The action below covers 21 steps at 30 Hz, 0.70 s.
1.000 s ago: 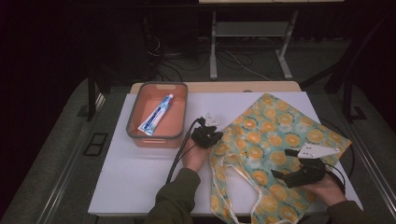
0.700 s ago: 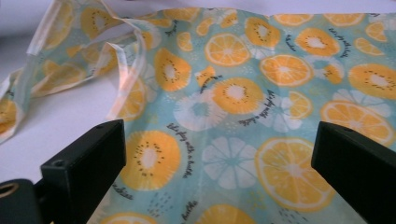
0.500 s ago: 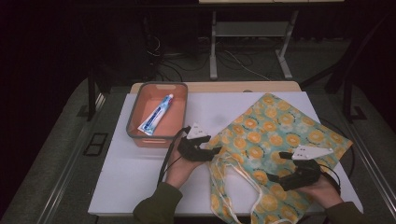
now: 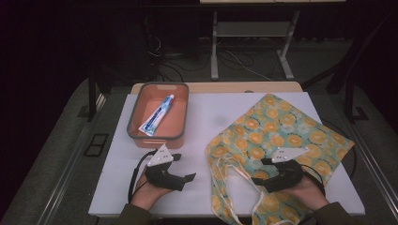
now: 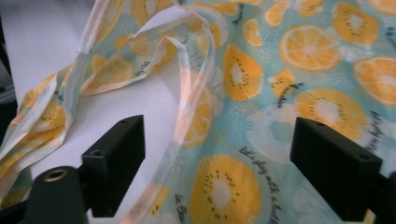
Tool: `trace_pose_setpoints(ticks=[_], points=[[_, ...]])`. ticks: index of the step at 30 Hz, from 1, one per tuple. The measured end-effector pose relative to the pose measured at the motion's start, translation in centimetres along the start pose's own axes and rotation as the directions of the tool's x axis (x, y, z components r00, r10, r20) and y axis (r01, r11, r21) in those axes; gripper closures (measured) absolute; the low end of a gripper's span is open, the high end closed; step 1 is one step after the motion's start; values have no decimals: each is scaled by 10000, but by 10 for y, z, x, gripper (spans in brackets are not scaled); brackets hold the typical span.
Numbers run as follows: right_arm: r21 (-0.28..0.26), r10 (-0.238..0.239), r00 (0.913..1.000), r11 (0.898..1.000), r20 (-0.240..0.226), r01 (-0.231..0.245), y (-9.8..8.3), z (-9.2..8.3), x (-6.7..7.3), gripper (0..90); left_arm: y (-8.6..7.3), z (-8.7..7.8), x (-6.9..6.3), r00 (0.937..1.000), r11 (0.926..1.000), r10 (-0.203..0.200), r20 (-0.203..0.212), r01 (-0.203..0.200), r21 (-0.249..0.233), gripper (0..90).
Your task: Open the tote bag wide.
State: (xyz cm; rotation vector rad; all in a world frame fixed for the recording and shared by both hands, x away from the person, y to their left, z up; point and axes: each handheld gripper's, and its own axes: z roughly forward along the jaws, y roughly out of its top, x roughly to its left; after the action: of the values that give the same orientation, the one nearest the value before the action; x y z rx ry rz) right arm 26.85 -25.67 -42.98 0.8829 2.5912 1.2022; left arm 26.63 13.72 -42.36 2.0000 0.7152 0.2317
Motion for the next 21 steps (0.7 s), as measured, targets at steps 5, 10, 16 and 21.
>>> trace_pose_setpoints(ticks=[5,10,16,21], points=[[248,-65,9999,9997,-159,69,5,12,5,279,-11,-8,4,9999,9998,-135,-90,136,120,0],[811,-497,9987,9954,-122,505,8,27,12,425,-11,-7,5,9997,9997,-254,20,253,61,0],[1133,-754,9971,9908,59,742,10,38,14,702,-11,-5,5,9998,9996,-213,-36,214,192,0],[1092,-829,9960,9909,337,788,14,42,12,883,-11,-5,5,9998,9997,-194,-26,195,167,0]])
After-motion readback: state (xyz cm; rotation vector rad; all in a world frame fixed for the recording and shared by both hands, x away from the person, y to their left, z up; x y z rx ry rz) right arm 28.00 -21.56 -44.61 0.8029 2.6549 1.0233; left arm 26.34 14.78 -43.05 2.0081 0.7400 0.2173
